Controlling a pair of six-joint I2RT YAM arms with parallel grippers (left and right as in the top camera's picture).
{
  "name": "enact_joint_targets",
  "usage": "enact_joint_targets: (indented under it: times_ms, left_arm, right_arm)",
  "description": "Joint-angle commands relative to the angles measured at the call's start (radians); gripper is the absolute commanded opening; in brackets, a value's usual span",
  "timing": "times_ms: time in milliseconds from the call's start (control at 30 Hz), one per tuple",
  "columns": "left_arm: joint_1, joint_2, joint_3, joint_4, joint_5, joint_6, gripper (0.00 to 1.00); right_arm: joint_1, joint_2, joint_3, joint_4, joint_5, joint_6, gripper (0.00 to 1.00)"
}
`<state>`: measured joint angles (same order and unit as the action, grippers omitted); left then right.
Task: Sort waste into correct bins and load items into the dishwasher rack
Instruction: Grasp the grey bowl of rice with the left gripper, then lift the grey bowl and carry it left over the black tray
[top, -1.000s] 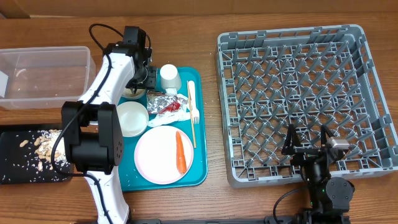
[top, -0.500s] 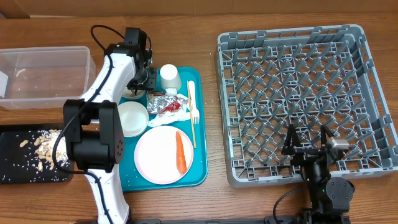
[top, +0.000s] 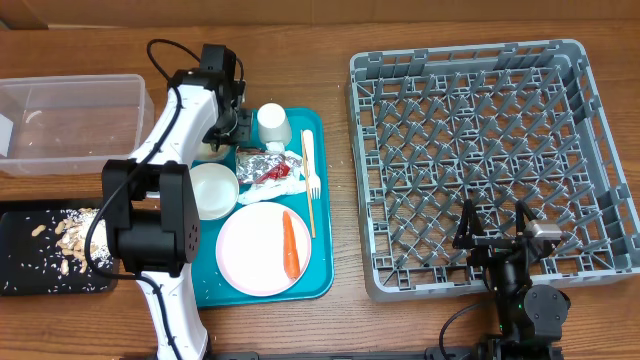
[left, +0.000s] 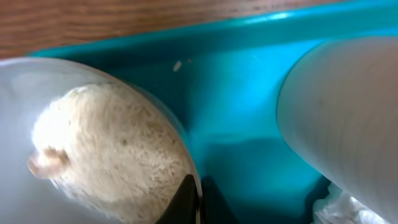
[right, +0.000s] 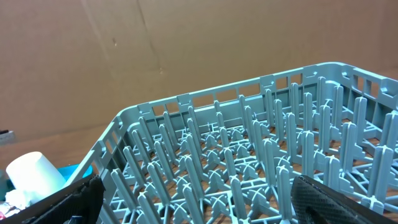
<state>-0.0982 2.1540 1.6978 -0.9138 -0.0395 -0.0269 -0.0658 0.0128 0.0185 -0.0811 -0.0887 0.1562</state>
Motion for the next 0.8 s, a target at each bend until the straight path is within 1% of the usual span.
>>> enact_joint_targets:
  times_ms: [0, 233, 467, 600, 767]
  left_arm:
    - [0.001, -0.03, 0.03, -0.003, 0.006, -0.03, 0.04]
    - [0.001, -0.119, 0.039, -0.02, 0.015, -0.062, 0.04]
    - [0.029, -0.284, 0.039, -0.075, 0.034, -0.135, 0.04]
    - [0.097, -0.396, 0.039, -0.115, 0.122, -0.135, 0.04]
    - [0.255, -0.496, 0.039, -0.18, 0.199, -0.135, 0.04]
  right_arm:
    - [-0.008, -0.01, -0.01, 0.005, 0.006, -0.008, 1.0]
    - [-0.008, -0.01, -0.01, 0.005, 0.006, -0.008, 1.0]
    - [-0.008, -0.01, -0.01, 0.005, 0.006, -0.007, 1.0]
    - [-0.008, -0.01, -0.011, 0.005, 0.006, -0.008, 1.0]
    - [-0.008, -0.01, -0.01, 0.005, 0.006, -0.008, 1.0]
